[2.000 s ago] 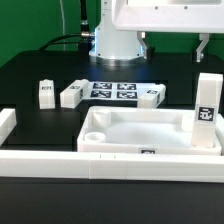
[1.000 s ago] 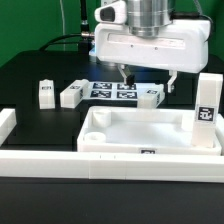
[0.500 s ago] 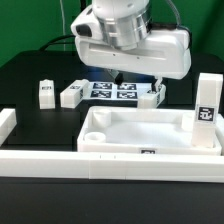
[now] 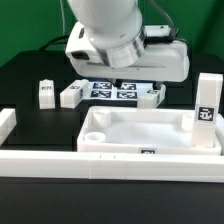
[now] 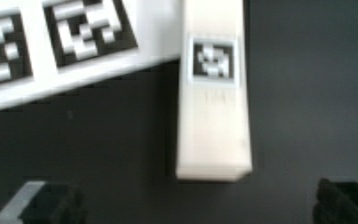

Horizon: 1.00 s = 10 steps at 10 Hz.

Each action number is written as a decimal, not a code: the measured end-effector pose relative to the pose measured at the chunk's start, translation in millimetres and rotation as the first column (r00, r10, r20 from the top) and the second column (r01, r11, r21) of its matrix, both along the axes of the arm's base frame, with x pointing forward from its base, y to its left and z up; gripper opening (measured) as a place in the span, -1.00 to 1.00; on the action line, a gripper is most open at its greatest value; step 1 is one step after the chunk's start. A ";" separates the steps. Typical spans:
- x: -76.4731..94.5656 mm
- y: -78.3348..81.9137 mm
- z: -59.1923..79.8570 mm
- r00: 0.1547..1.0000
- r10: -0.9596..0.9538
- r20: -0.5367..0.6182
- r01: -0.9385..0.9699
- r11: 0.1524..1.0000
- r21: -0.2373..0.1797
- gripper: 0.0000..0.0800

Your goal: Assemble desk

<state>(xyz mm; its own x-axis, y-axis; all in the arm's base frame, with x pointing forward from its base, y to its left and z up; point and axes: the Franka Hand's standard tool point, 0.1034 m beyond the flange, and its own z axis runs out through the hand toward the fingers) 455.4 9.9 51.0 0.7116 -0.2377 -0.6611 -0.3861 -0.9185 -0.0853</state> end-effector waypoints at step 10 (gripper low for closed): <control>-11.0 23.3 -18.2 0.998 0.015 -0.056 -0.014 1.000 0.005 0.62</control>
Offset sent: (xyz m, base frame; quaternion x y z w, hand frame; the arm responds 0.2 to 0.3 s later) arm 0.0004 0.0210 -0.0151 -0.0337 0.0352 -0.0214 0.9986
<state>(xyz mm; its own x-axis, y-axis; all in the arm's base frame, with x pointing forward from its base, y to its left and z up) 444.4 33.2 32.8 0.6767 -0.2247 -0.7012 -0.3770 -0.9237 -0.0678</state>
